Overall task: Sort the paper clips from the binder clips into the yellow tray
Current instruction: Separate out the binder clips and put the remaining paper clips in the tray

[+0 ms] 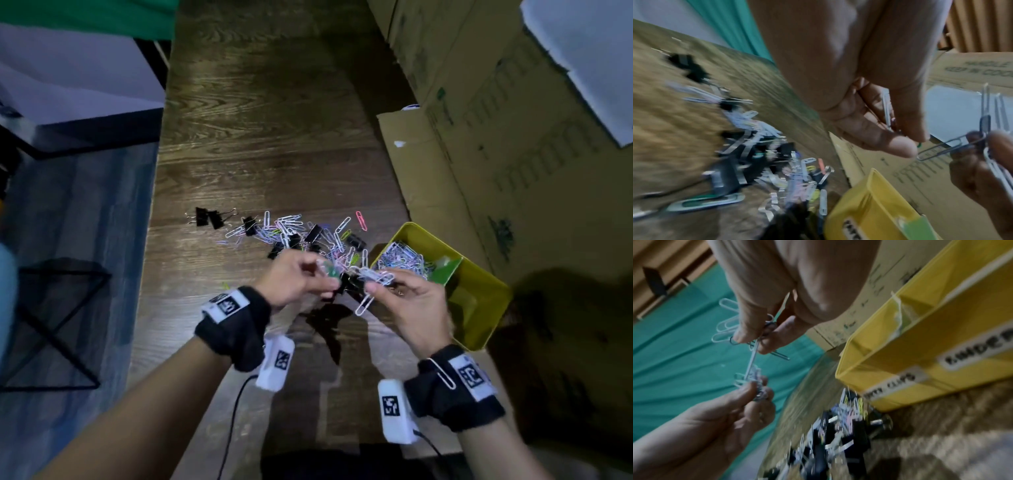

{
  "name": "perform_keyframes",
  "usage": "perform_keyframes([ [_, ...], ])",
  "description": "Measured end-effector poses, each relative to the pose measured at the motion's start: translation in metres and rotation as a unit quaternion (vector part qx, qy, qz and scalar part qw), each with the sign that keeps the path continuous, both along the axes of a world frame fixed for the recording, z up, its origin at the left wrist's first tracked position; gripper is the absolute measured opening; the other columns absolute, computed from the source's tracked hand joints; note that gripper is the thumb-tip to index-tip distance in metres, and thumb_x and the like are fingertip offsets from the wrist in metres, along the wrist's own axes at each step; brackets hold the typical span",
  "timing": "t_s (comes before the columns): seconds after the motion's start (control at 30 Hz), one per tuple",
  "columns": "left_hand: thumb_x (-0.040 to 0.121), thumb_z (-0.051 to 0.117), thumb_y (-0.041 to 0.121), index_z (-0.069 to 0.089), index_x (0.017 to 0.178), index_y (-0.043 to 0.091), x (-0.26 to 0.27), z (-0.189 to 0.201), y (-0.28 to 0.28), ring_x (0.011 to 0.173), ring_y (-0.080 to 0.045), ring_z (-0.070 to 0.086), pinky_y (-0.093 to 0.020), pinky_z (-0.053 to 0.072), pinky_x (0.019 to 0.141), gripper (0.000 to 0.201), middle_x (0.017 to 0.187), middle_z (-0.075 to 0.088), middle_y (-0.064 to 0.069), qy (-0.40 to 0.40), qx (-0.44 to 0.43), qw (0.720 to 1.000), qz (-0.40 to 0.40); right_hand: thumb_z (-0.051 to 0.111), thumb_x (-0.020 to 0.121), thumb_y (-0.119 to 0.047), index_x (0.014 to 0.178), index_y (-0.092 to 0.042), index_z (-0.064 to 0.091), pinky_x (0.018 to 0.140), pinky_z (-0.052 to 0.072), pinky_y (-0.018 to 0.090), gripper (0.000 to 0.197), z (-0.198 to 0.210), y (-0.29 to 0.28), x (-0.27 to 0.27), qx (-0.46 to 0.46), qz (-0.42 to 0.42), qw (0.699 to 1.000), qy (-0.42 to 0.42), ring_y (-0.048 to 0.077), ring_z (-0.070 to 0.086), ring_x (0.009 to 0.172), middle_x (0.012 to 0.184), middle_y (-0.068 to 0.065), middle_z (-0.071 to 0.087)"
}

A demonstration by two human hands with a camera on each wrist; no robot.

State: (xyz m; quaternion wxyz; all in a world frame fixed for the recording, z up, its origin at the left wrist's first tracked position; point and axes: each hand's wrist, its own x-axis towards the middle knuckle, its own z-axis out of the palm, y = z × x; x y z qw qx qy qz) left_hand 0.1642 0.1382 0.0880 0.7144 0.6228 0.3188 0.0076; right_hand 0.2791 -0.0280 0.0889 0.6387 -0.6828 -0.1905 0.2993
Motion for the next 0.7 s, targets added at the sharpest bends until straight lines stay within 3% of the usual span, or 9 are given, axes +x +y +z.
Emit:
perform_keyframes([
  [0.07,0.071,0.074,-0.003,0.066,0.073,0.006,0.036,-0.001,-0.007,0.061,-0.015,0.062,-0.034,0.058,0.067,0.012,0.063,0.066,-0.001,-0.007,0.026,0.999,-0.036,0.079,0.062,-0.013,0.081,-0.014,0.074,0.076,0.054,0.023,0.019,0.007,-0.01,0.016,0.022,-0.039,0.999,-0.015,0.007,0.066,0.079,0.082,-0.007,0.073],
  [0.13,0.071,0.077,0.004,0.065,0.073,0.008,0.068,-0.005,-0.017,0.061,-0.019,0.059,-0.041,0.054,0.071,0.012,0.066,0.064,-0.006,0.008,0.064,0.995,-0.073,0.079,0.063,-0.014,0.078,-0.016,0.076,0.076,0.054,0.026,0.016,0.012,-0.019,0.032,0.041,-0.065,0.997,-0.021,0.013,0.066,0.08,0.084,-0.002,0.073],
  [0.23,0.071,0.079,0.014,0.066,0.076,0.013,0.104,-0.014,-0.034,0.055,-0.011,0.053,-0.025,0.046,0.06,0.014,0.064,0.062,-0.001,0.047,0.208,0.969,-0.129,0.079,0.064,-0.015,0.077,-0.021,0.076,0.073,0.054,0.023,0.014,0.011,-0.026,0.053,0.041,-0.093,0.995,-0.022,0.013,0.067,0.079,0.084,-0.002,0.073],
  [0.3,0.072,0.076,0.014,0.07,0.087,0.016,0.118,-0.018,-0.042,0.066,-0.014,0.059,-0.024,0.047,0.068,0.017,0.073,0.066,-0.002,0.07,0.302,0.931,-0.19,0.078,0.065,-0.014,0.083,-0.016,0.074,0.072,0.054,0.022,0.018,0.008,-0.027,0.065,0.028,-0.109,0.993,-0.024,0.016,0.066,0.08,0.088,0.007,0.073],
  [0.4,0.076,0.073,0.018,0.067,0.11,0.018,0.125,-0.023,-0.042,0.088,-0.018,0.061,-0.028,0.048,0.088,0.035,0.098,0.07,-0.007,0.097,0.341,0.9,-0.253,0.078,0.069,-0.009,0.092,-0.005,0.071,0.078,0.057,0.034,0.025,-0.006,-0.024,0.081,-0.02,-0.128,0.992,-0.007,0.025,0.067,0.084,0.096,0.02,0.071],
  [0.47,0.081,0.069,0.022,0.066,0.113,0.02,0.121,-0.022,-0.039,0.083,-0.012,0.062,-0.024,0.047,0.087,0.033,0.101,0.07,-0.003,0.085,0.338,0.908,-0.233,0.08,0.07,-0.012,0.097,-0.004,0.071,0.085,0.056,0.042,0.029,-0.015,-0.02,0.089,-0.086,-0.124,0.988,-0.018,0.025,0.07,0.084,0.094,0.014,0.072],
  [0.57,0.087,0.063,0.016,0.069,0.103,0.02,0.099,-0.021,-0.027,0.067,-0.005,0.063,-0.022,0.051,0.071,0.018,0.083,0.069,0.007,0.04,0.234,0.965,-0.114,0.079,0.074,-0.024,0.107,-0.004,0.068,0.089,0.054,0.04,0.04,-0.023,-0.013,0.096,-0.239,-0.072,0.964,-0.095,0.016,0.066,0.082,0.095,0.006,0.071],
  [0.63,0.088,0.06,0.008,0.068,0.096,0.019,0.075,-0.025,-0.009,0.068,-0.01,0.067,-0.025,0.056,0.066,0.016,0.08,0.07,0.003,0.021,0.169,0.985,-0.013,0.077,0.077,-0.027,0.115,-0.004,0.065,0.093,0.052,0.037,0.046,-0.025,-0.007,0.098,-0.318,-0.009,0.937,-0.147,0.019,0.065,0.089,0.101,0.012,0.07],
  [0.7,0.088,0.058,0.001,0.067,0.094,0.015,0.045,-0.033,0.016,0.072,-0.017,0.068,-0.025,0.058,0.062,0.017,0.083,0.07,-0.006,0.037,0.158,0.984,0.07,0.075,0.08,-0.028,0.12,-0.006,0.062,0.09,0.051,0.03,0.048,-0.025,0.001,0.099,-0.369,0.059,0.911,-0.175,0.019,0.064,0.086,0.096,0.013,0.07],
])
